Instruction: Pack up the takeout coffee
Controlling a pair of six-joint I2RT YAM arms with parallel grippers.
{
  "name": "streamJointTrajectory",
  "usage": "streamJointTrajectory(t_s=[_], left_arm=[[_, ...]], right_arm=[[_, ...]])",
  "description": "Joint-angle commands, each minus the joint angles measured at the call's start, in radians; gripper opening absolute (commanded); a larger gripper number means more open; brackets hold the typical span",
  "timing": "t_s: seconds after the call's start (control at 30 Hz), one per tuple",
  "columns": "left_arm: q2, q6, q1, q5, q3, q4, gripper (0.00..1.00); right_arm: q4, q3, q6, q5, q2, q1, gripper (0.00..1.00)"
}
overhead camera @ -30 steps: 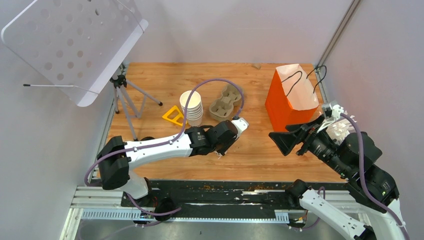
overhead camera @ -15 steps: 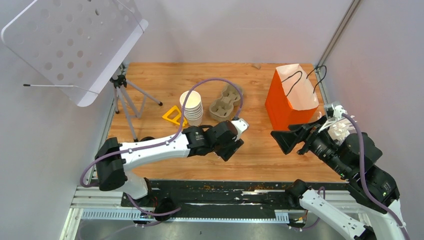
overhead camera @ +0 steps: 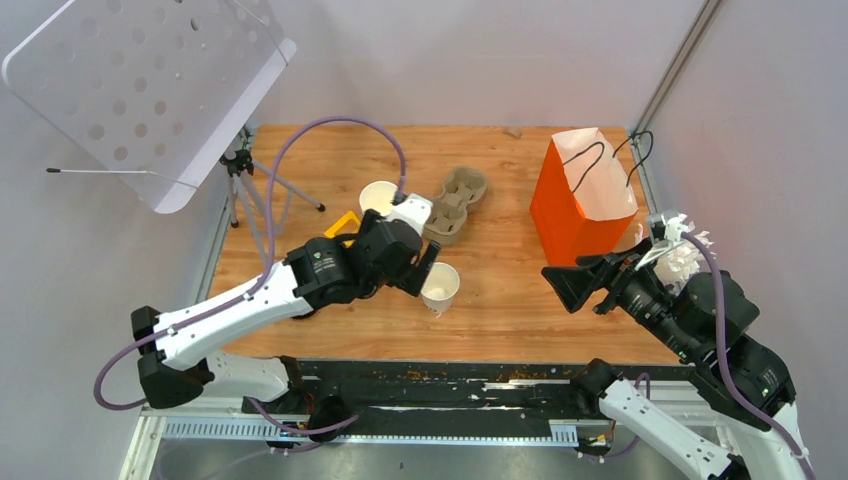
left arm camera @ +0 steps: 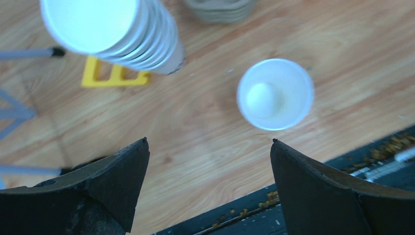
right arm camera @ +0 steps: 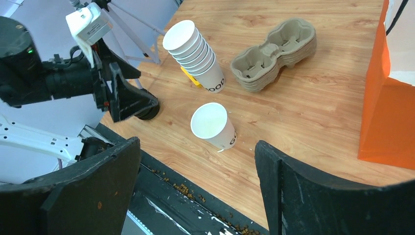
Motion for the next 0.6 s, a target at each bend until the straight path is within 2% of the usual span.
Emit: streamJointTrajectory(t_s=[0.0,0.1,0.27,0.4,0.57], left_arm=[[-0.088,-0.125,0.128,-0.1,-0.085,-0.132,1.0],[-0.182,-0.137,0.234,-0.08,-0.19,-0.099,0.99],[-0.296,-0.157,0.444,-0.009,-0.331,-0.084,0.88],[-0.306,-0.149,0.596,0.093,-0.415,-0.036,0.79],[-0.283,-0.141,0.722,0.166,-0.496,0.039,0.68]], right_arm=[[0.022,-0.014,0.038,0.013,-0.013,-0.003,0.86],[0.03,-0.015,0.048,-0.003,-0.014,-0.002,0.86],[0.033,-0.008,0.058,-0.012,-0.021,-0.003,0.86],[0.032,-0.002,0.061,-0.012,-0.025,-0.002,0.86],[0.039,-0.004,0.074,-0.041,-0.03,-0.002,0.86]])
